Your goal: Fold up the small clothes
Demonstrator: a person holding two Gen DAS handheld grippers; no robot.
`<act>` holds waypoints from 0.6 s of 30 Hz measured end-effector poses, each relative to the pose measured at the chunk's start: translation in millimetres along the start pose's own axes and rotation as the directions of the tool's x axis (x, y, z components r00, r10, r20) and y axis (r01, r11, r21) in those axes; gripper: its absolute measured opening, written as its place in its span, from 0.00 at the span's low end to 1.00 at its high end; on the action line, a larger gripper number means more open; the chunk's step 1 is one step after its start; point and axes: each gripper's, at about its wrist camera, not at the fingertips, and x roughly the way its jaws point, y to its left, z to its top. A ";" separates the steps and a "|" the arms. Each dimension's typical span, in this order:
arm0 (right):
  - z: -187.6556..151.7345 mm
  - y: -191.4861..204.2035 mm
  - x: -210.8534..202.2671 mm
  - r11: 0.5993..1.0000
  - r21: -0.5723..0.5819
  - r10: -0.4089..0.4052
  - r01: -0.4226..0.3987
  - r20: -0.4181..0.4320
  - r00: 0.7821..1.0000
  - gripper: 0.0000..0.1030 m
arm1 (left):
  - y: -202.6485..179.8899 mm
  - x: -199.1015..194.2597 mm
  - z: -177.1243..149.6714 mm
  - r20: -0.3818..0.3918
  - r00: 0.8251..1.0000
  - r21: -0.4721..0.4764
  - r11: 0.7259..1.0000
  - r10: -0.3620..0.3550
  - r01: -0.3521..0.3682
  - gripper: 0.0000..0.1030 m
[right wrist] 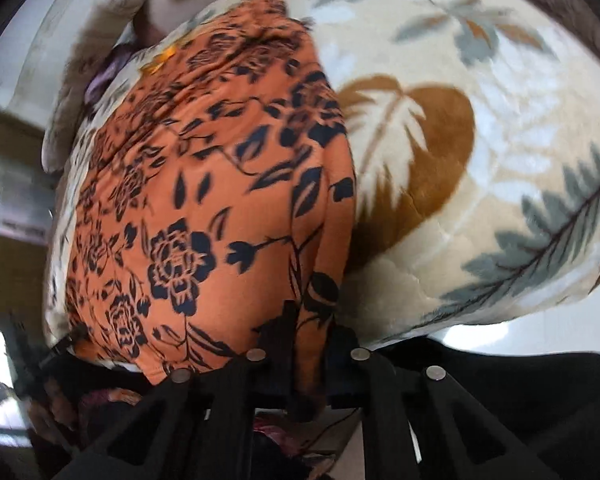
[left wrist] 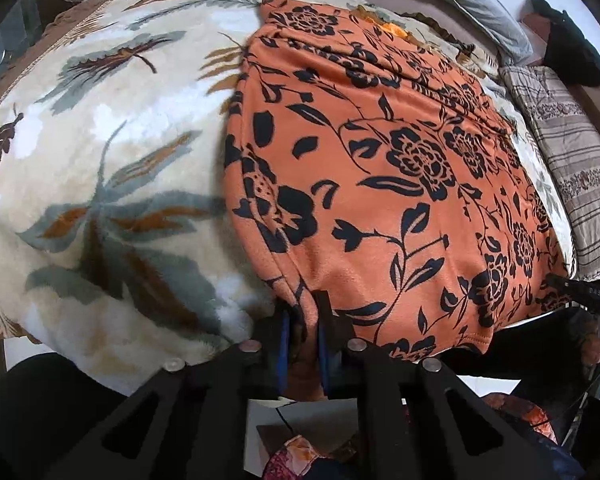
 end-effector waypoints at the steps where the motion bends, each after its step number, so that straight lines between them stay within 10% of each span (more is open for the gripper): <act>1: 1.7 4.4 -6.3 1.000 -0.019 0.022 -0.022 0.011 1.000 0.09 | 1.4 -2.3 -0.6 0.007 1.000 0.004 1.000 -0.005 0.005 0.09; 10: 35.0 18.7 -84.7 0.962 -0.062 0.272 -0.264 0.190 0.944 0.07 | 6.6 -60.3 25.7 0.094 0.986 0.052 0.990 -0.135 0.131 0.08; 18: 99.5 15.4 -108.0 0.923 -0.035 0.376 -0.384 0.305 0.875 0.07 | 14.4 -103.0 113.5 0.210 0.954 0.058 0.977 -0.213 0.205 0.08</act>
